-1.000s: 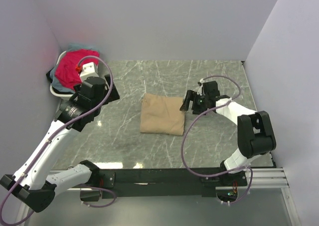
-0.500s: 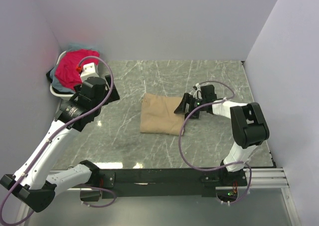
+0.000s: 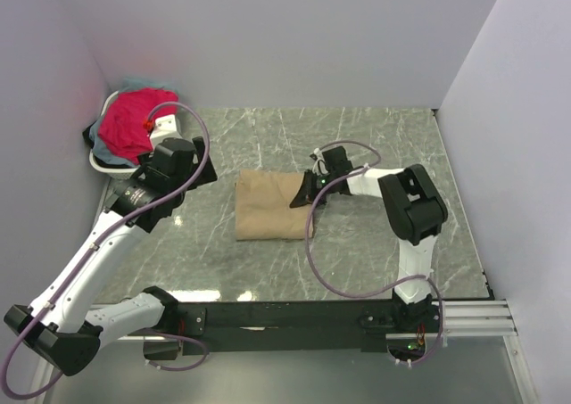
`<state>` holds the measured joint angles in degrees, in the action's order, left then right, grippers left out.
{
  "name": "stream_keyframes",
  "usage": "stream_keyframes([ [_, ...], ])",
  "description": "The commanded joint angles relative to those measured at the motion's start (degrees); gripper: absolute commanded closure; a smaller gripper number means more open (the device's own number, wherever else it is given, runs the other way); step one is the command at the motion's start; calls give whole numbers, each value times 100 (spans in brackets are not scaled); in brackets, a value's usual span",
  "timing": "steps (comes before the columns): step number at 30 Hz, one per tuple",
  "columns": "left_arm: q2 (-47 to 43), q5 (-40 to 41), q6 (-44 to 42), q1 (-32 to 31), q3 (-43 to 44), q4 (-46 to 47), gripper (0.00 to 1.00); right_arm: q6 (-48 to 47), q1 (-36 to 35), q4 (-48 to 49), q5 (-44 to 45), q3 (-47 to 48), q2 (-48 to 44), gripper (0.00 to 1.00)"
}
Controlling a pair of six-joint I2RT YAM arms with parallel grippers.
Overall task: Fold and stack the t-shirts
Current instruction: Neatly place the folded tshirt to the corner
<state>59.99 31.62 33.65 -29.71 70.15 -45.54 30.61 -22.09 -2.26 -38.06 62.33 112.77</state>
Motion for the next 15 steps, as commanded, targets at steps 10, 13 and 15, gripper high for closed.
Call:
stream_keyframes([
  [10,250,-463,-174,-8,-28,326,0,322,784,-1031,871,3390,1466,100],
  [13,329,-630,-209,-8,-63,440,1,515,1188,-943,888,4032,1730,100],
  [15,417,-683,-245,-8,-45,467,1,612,1469,-934,958,4478,1879,100],
])
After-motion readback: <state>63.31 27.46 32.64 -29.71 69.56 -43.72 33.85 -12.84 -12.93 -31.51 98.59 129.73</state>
